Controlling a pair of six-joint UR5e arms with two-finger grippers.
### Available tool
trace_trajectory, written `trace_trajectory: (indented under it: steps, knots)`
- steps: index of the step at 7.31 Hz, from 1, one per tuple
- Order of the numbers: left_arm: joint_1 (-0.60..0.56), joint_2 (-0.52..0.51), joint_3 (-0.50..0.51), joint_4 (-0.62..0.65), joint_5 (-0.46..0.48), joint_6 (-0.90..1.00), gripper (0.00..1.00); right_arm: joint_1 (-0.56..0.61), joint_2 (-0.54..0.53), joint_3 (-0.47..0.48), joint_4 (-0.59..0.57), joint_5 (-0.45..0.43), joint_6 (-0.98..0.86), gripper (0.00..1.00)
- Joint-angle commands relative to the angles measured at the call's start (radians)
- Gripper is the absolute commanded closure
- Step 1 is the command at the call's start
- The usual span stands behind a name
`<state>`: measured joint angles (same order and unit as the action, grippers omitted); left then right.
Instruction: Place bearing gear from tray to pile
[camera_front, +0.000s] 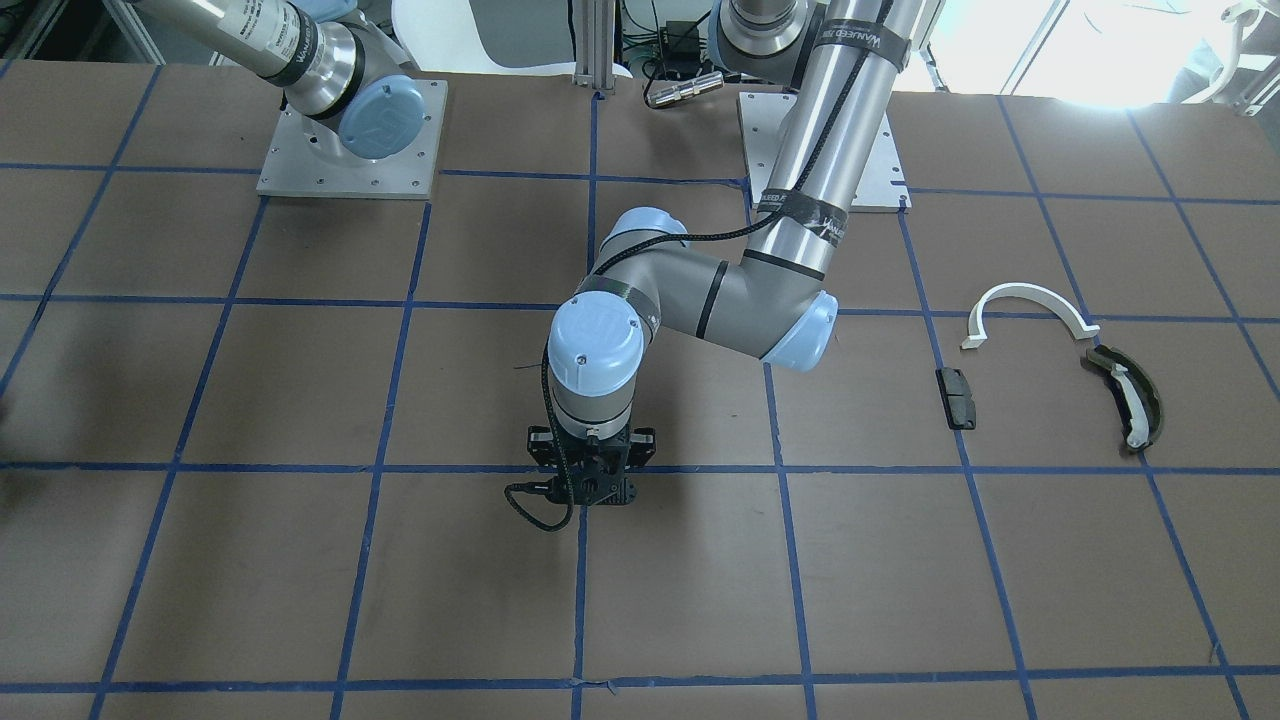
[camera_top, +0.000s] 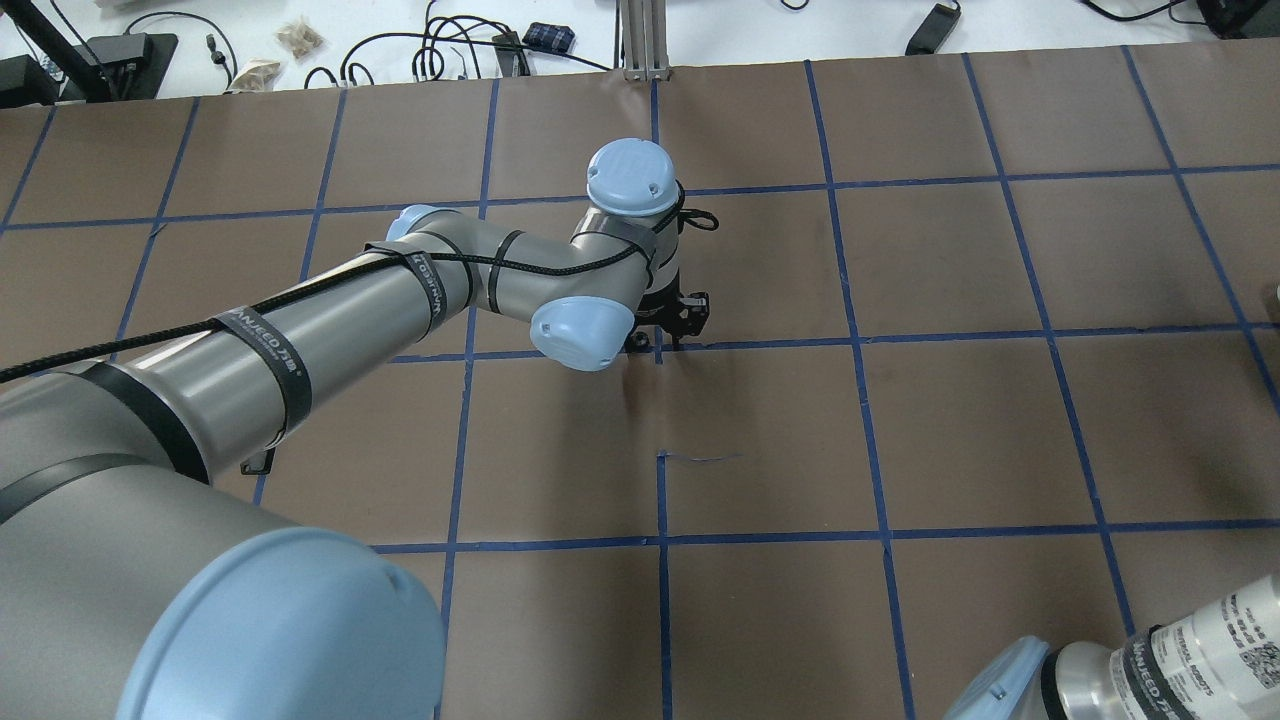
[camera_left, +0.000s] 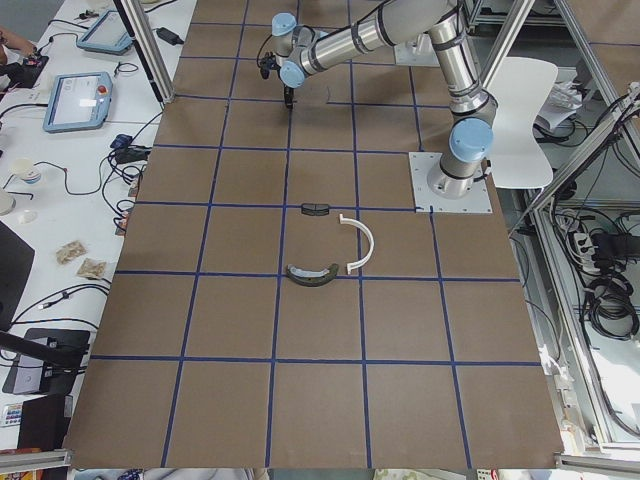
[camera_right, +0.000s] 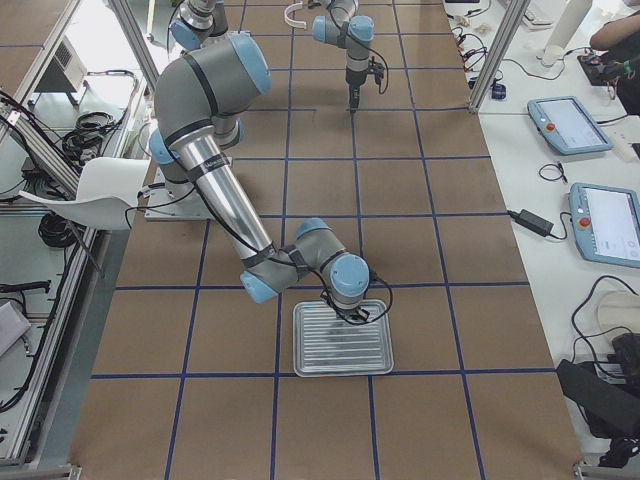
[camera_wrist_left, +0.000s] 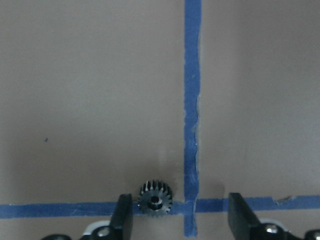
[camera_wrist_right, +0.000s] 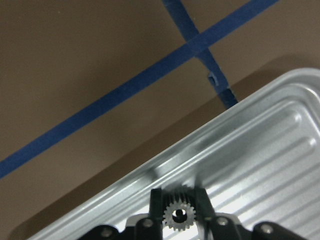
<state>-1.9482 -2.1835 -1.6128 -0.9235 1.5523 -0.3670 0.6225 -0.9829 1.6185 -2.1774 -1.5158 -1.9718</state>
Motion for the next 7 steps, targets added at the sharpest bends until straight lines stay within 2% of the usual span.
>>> trace_trajectory:
  steps: [1,2,3,4,5,7]
  knots:
    - [0.002,-0.001,-0.001,0.000,0.014,0.000,1.00,0.008,-0.048,-0.015,0.104,0.003,0.146,0.85]
    - [0.002,0.001,0.002,0.000,0.085,0.010,1.00,0.019,-0.122,-0.018,0.225,0.009,0.322,0.84]
    - [0.002,-0.001,-0.002,-0.002,0.106,0.016,1.00,0.058,-0.210,-0.020,0.367,0.002,0.478,0.84]
    - [0.020,0.017,0.013,-0.020,0.104,0.017,1.00,0.122,-0.286,-0.016,0.404,0.014,0.617,0.84]
    - [0.085,0.048,0.016,-0.081,0.100,0.076,1.00,0.211,-0.313,0.001,0.425,0.016,0.839,0.83]
    - [0.216,0.149,-0.002,-0.205,0.107,0.262,1.00,0.496,-0.310,0.004,0.406,0.037,1.285,0.83]
